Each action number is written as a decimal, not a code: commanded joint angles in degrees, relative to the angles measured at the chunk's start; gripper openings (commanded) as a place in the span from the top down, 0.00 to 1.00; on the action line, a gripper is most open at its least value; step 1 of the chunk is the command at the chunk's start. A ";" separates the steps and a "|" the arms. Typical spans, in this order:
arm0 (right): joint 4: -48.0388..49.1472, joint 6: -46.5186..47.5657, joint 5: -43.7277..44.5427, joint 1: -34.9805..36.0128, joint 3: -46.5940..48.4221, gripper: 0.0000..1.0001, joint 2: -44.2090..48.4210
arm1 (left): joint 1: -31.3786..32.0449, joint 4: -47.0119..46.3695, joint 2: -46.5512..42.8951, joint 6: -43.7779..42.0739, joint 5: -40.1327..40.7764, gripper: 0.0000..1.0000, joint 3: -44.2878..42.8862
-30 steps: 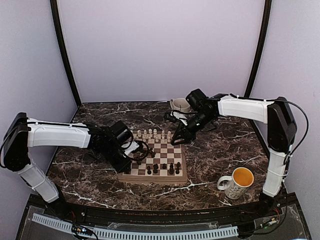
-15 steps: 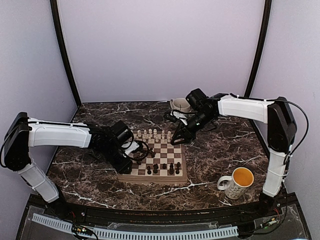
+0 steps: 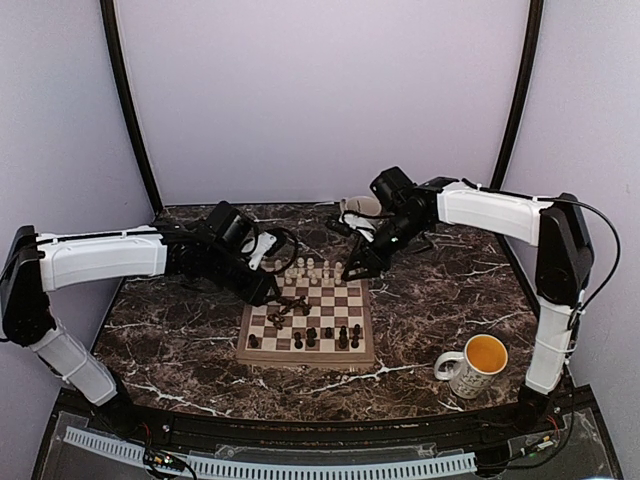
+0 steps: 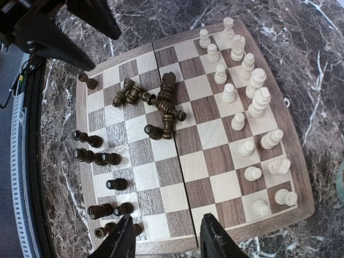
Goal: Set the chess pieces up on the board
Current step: Pick up the pawn from the chessboard.
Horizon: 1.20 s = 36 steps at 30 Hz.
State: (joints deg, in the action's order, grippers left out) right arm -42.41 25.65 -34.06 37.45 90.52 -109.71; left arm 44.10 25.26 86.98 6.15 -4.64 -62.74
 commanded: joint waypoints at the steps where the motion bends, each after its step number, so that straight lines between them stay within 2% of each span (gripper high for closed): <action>1: -3.47 0.67 5.05 2.63 5.42 0.59 -1.74 | -4.02 -9.53 1.60 7.40 -3.39 0.56 1.40; 6: -6.34 1.96 10.54 6.66 11.32 0.59 -7.56 | -7.10 -16.03 2.84 13.66 -3.97 0.57 3.76; 13: -11.54 2.11 15.67 11.14 23.17 0.61 -16.87 | -12.01 -20.20 0.84 21.59 -2.72 0.57 9.66; 26: -15.48 1.78 17.80 14.86 30.74 0.63 -25.07 | -12.81 -21.31 -2.15 21.62 -2.03 0.57 13.88; 36: -16.42 2.03 17.75 15.37 31.18 0.75 -26.11 | -12.82 -22.01 -1.91 21.88 -2.56 0.58 14.49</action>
State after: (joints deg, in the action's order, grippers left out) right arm -57.87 27.51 -16.43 52.18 120.20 -135.22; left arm 31.42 4.32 86.91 27.68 -7.03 -48.97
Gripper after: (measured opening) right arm 0.274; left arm 0.425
